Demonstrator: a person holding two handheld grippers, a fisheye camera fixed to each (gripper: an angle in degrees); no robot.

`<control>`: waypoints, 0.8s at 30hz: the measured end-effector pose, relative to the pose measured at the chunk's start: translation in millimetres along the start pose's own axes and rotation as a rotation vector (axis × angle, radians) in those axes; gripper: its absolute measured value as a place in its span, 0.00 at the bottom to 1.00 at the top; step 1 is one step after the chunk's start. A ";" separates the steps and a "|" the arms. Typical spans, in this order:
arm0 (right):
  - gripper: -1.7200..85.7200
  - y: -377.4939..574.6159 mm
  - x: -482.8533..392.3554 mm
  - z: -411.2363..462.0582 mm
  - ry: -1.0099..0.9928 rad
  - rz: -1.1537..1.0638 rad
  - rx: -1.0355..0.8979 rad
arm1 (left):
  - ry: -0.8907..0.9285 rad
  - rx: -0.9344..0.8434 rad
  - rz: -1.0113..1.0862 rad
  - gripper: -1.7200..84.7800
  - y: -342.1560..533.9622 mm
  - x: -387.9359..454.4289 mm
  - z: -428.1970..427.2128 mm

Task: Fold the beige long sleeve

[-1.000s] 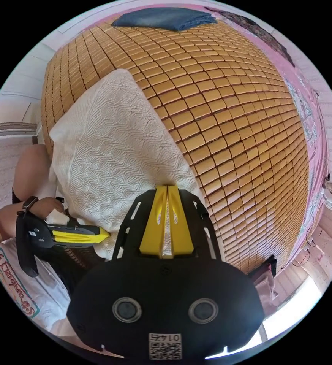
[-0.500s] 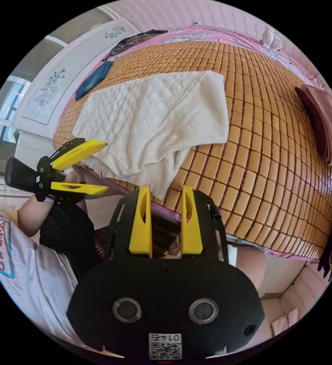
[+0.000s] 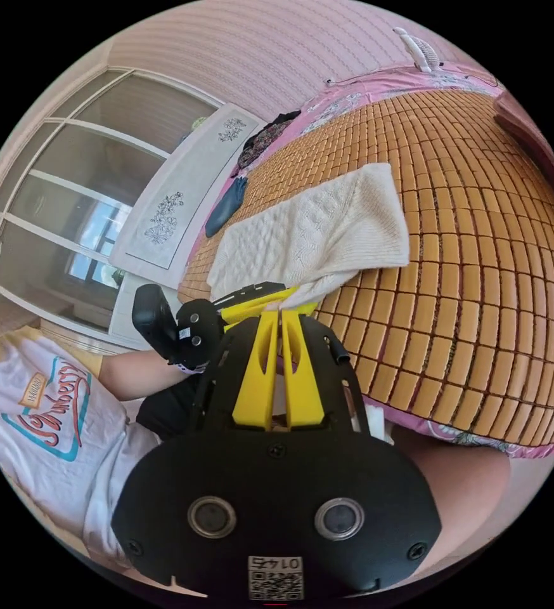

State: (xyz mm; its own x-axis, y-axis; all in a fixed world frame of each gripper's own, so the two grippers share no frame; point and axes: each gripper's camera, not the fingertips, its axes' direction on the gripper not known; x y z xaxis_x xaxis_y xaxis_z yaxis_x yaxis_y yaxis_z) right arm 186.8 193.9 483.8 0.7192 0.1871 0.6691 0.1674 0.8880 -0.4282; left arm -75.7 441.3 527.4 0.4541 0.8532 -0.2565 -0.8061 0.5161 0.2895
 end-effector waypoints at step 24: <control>0.05 101.4 82.2 -232.7 -0.084 0.273 0.585 | 0.480 0.405 -0.169 0.02 -24.9 -34.6 -119.0</control>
State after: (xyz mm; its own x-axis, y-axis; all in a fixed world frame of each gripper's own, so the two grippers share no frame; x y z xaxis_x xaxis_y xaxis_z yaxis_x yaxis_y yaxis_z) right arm 419.8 201.6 354.0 0.6248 0.4492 0.6386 -0.4257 0.8817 -0.2036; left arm -116.5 390.0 419.3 0.2666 0.6778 -0.6852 -0.4886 0.7079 0.5101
